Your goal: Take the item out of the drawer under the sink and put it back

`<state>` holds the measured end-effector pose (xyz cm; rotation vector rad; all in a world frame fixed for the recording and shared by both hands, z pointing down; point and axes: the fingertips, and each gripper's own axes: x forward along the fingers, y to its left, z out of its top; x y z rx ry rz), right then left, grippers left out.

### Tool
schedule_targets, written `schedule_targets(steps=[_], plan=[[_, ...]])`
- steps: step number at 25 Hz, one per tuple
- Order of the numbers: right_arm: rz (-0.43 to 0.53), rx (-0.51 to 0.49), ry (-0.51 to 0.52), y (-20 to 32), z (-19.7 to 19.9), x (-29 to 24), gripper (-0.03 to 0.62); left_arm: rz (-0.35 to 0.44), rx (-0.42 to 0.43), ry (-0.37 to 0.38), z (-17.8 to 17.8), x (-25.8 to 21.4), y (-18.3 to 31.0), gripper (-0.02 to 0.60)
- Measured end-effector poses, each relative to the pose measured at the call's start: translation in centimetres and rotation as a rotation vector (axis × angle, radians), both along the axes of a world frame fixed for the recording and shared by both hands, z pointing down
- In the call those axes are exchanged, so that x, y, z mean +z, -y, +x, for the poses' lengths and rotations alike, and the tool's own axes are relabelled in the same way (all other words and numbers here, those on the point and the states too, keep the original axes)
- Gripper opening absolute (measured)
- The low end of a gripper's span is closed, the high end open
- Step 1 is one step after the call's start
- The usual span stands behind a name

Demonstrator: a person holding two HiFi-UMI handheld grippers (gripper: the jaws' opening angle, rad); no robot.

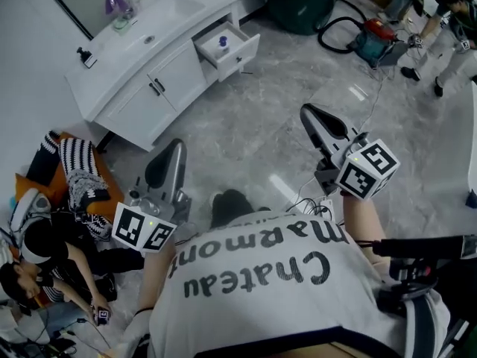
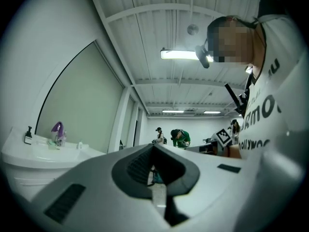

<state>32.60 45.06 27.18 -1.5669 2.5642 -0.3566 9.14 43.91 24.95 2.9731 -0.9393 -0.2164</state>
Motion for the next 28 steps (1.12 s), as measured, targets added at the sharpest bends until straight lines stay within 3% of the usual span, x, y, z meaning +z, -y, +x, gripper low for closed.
schedule_targets(steps=[6, 10, 19, 28], plan=[[0.004, 0.055, 0.020, 1.6, 1.1, 1.0, 0.012, 0.005, 0.074, -0.057, 1.0, 0.2, 2.1, 0.008], [-0.022, 0.109, 0.015, 4.2, 2.3, 1.1, 0.012, -0.003, 0.096, -0.037, 2.1, 0.4, 6.4, 0.008], [-0.056, 0.198, 0.052, 13.5, 4.6, 1.0, 0.012, -0.021, 0.231, -0.004, 5.2, 0.2, 17.5, 0.008], [-0.082, 0.245, 0.049, 23.9, 4.1, 0.6, 0.012, -0.046, 0.252, 0.052, 5.2, 0.6, 28.8, 0.008]])
